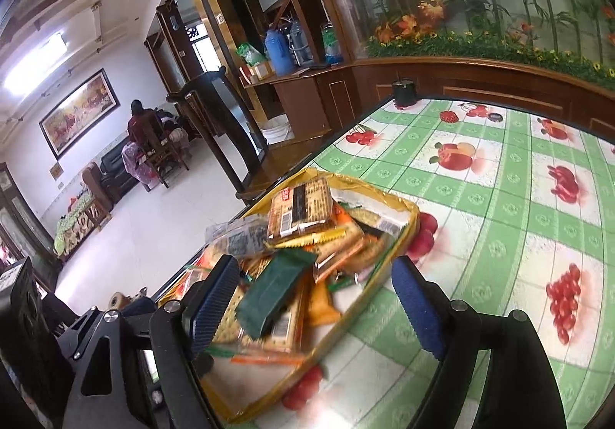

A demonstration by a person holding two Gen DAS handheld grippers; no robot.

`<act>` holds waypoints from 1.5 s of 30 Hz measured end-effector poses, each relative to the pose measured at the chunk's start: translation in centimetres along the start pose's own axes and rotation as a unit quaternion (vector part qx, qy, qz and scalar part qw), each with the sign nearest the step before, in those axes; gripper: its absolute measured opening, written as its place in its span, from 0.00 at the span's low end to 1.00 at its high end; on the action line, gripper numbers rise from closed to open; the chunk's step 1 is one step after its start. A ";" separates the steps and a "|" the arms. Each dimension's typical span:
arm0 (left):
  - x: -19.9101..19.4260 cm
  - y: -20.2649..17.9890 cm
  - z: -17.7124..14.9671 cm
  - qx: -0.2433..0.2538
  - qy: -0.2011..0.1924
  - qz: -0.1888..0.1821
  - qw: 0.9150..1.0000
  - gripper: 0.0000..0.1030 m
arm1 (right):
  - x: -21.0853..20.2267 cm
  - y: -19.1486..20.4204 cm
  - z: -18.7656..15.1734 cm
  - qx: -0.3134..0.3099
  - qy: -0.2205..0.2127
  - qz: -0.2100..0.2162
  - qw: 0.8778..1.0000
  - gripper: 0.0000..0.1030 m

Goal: Organize snacks

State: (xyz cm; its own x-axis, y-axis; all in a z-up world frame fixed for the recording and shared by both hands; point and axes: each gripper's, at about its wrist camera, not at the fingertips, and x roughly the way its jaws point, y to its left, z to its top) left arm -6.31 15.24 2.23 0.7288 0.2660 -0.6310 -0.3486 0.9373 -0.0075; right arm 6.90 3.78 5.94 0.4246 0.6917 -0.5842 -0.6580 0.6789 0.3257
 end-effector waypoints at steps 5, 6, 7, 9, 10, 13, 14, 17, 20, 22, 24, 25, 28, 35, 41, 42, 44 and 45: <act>-1.5 0.2 -0.8 -0.001 -0.013 0.024 1.000 0.93 | -2.2 0.2 -1.1 0.006 -0.012 0.006 1.000 0.83; -1.8 0.2 -0.9 0.001 -0.018 0.028 0.999 0.93 | -2.7 0.3 -1.4 0.009 -0.017 0.009 1.000 0.84; -2.2 0.2 -1.1 0.004 -0.024 0.033 0.999 0.93 | -3.0 0.4 -1.7 0.010 -0.020 0.011 1.000 0.84; -3.1 0.1 -1.6 0.012 -0.042 0.045 0.998 0.97 | -3.5 0.7 -2.4 0.011 -0.023 0.018 1.000 0.84; -3.5 0.1 -1.8 0.014 -0.049 0.050 0.997 1.00 | -3.8 1.0 -2.9 0.011 -0.023 0.021 0.999 0.84; -4.7 0.2 -2.1 0.012 -0.064 0.054 0.996 1.00 | -4.3 1.7 -4.0 0.007 -0.022 0.028 0.999 0.84; -5.1 0.3 -2.3 0.011 -0.067 0.052 0.996 1.00 | -4.7 2.1 -4.4 0.004 -0.024 0.032 0.999 0.84; -5.8 0.4 -2.7 0.014 -0.071 0.054 0.996 1.00 | -5.5 3.1 -5.4 -0.010 -0.029 0.040 0.999 0.85; -6.6 0.7 -3.1 0.013 -0.083 0.055 0.995 1.00 | -6.1 4.0 -6.0 -0.038 -0.032 0.046 0.998 0.88; -7.1 0.7 -3.2 0.019 -0.093 0.059 0.994 1.00 | -6.5 4.6 -6.4 -0.060 -0.037 0.048 0.996 0.91; -7.6 0.6 -3.3 0.028 -0.104 0.074 0.991 1.00 | -6.8 5.0 -6.6 -0.077 -0.042 0.055 0.995 0.93; -7.8 0.6 -3.3 0.030 -0.109 0.079 0.990 1.00 | -6.9 5.2 -6.7 -0.090 -0.044 0.059 0.993 0.94; -8.3 0.7 -3.2 0.032 -0.116 0.085 0.989 1.00 | -6.8 5.6 -6.9 -0.122 -0.044 0.070 0.989 0.96; -8.9 1.4 -3.1 0.019 -0.124 0.075 0.989 1.00 | -6.9 5.5 -6.5 -0.145 -0.048 0.074 0.985 0.97; -9.7 1.5 -3.1 0.026 -0.137 0.079 0.987 1.00 | -7.9 4.1 -6.1 -0.126 -0.069 0.088 0.986 0.97; -9.8 1.5 -3.1 0.025 -0.138 0.079 0.987 1.00 | -8.0 3.9 -6.0 -0.125 -0.070 0.086 0.986 0.97; -9.8 1.8 -3.0 0.021 -0.138 0.075 0.987 1.00 | -8.0 3.7 -5.9 -0.123 -0.069 0.081 0.987 0.97; -9.9 1.8 -3.0 0.019 -0.138 0.073 0.988 1.00 | -8.0 3.6 -5.9 -0.124 -0.069 0.081 0.987 0.97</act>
State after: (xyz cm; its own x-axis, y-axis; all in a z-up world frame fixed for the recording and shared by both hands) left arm -15.94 13.65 6.11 0.8069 0.4450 -0.3884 -0.4429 0.8909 0.1007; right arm -2.56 -0.77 7.39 0.3711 0.8242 -0.4278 -0.8485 0.4881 0.2045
